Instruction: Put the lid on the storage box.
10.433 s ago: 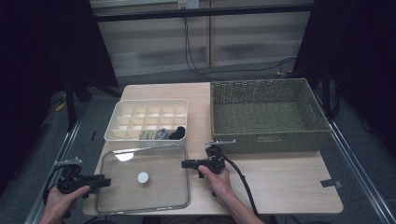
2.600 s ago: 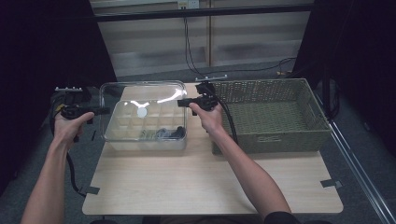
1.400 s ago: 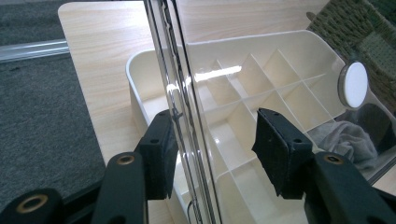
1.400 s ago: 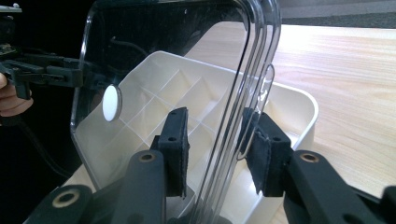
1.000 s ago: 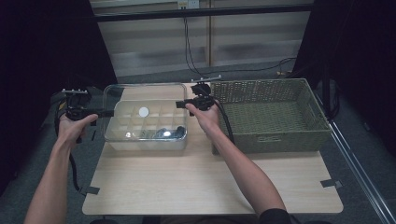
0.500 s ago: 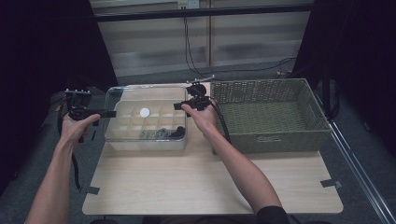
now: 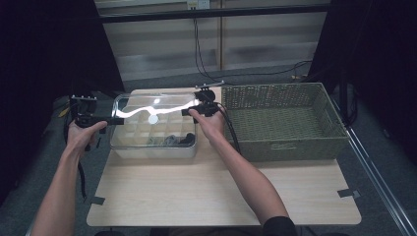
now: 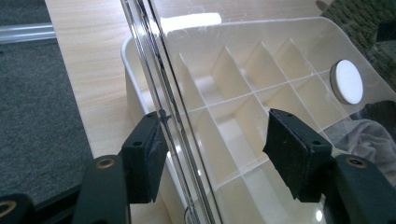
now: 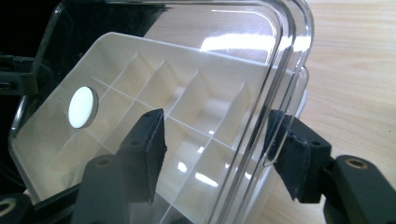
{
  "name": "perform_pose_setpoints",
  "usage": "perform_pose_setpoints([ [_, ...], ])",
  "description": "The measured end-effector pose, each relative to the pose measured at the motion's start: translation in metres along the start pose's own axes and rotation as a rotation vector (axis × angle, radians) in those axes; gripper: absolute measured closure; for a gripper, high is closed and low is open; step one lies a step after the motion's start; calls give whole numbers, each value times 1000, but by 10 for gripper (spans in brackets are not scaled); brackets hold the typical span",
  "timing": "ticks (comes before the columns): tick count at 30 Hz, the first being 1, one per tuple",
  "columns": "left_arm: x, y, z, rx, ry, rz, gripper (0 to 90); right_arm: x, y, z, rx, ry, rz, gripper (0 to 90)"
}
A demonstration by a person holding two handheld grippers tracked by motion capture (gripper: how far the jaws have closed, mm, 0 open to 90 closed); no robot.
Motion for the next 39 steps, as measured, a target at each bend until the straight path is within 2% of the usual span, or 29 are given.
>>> perform_pose_setpoints([
  [11, -10, 1, 3, 16, 17, 11, 349, -8, -7, 7, -12, 21, 2, 340],
  [15, -13, 2, 5, 15, 34, 4, 329, -10, -9, 9, -14, 19, 12, 332],
  [21, -16, 2, 7, 37, 35, -3, 317, -12, -10, 11, -3, 18, 23, 320],
  [26, -17, 2, 9, 16, 53, -15, 308, -15, -12, 15, -8, 34, 33, 296],
  [34, -20, 3, 12, 32, 64, -14, 304, -18, -15, 19, -23, 52, 37, 274],
  [39, -20, 3, 13, 23, 61, -19, 297, -20, -15, 20, -28, 55, 31, 251],
])
Point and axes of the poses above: each handheld gripper's, and its own axes: x roughly backward along the jaws, z roughly out of its underside, y roughly to its left, the point moved 6 cm from there along -x, roughly forward along the jaws, and after that the axes turned 11 degrees about -z, right-handed, at the moved point
